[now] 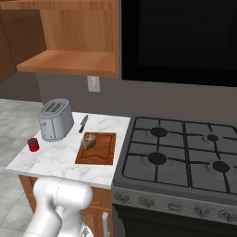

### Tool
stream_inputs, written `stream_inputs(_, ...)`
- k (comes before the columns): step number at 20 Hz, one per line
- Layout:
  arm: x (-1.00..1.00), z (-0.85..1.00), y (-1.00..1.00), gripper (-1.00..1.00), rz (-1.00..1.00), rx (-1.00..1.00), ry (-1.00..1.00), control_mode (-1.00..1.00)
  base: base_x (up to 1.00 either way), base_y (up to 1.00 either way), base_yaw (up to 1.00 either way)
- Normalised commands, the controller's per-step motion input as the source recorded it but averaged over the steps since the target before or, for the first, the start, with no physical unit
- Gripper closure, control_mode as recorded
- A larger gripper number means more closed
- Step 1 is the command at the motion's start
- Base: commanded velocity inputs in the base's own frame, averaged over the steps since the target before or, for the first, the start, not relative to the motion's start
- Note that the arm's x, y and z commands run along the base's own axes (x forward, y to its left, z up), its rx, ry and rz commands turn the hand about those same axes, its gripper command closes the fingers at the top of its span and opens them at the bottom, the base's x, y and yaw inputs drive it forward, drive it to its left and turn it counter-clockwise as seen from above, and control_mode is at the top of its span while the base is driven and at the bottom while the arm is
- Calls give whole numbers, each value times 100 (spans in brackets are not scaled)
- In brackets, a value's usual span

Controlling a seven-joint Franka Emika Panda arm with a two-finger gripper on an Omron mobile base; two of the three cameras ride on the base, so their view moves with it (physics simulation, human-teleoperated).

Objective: Pick the bread, place it on the cutting board, pick the jam, place it on the counter, and close the cabinet.

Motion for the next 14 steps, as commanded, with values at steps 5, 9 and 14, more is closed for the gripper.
stream_inputs(5,5,0,12,-100,-6,0,0,-100,0,0,0)
stream_inputs(9,4,0,12,-100,-7,0,0,-100,0,0,0)
stream_inputs(14,10,0,4,-100,-6,0,0,-100,0,0,0)
